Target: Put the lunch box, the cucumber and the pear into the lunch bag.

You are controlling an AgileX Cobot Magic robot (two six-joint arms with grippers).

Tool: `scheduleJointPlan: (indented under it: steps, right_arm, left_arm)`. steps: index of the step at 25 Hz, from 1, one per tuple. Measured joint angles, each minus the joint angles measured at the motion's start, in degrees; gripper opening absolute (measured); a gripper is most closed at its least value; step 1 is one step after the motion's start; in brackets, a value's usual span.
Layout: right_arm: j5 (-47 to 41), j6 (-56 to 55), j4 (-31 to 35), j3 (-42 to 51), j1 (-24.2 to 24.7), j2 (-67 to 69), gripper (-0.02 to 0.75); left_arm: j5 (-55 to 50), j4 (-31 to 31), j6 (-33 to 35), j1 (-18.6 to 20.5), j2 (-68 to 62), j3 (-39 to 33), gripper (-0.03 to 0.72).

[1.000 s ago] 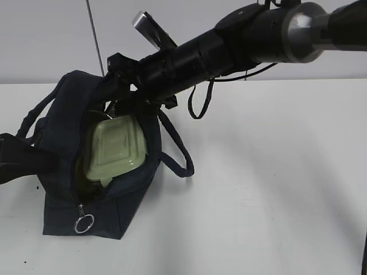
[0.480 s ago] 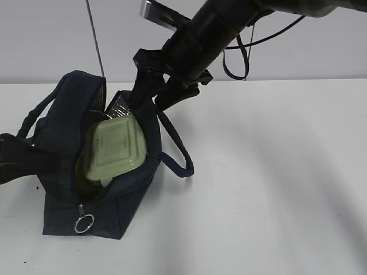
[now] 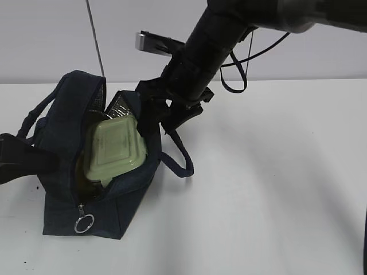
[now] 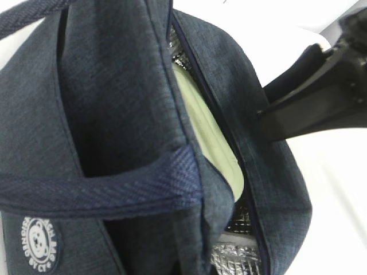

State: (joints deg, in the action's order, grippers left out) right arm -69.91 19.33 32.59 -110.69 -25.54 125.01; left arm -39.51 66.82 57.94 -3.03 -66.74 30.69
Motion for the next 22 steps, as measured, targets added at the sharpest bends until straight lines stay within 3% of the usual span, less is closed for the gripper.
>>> scheduleJointPlan:
  steps: [5,9,10,17,22]
  right_arm:
    - [0.85,-0.11,0.09,0.0,0.0,1.86,0.357]
    - [2.2,-0.21,0.09,0.0,0.0,1.86,0.067]
    - [2.3,-0.21,0.09,0.0,0.0,1.86,0.034]
    - [2.43,-0.21,-3.04,0.0,0.0,1.46,0.006]
    - [1.01,-0.59,-10.92,0.0,0.0,-2.34,0.006]
  left_arm:
    - [0.0,0.0,0.0,0.0,0.0,0.0,-0.016]
    - [0.06,0.0,0.0,0.0,0.0,0.0,-0.016]
    - [0.06,0.0,0.0,0.0,0.0,0.0,-0.016]
    - [0.3,4.73,0.26,-0.22,0.0,0.0,-0.016]
    - [2.02,10.17,2.41,-4.15,-0.53,0.0,-0.016]
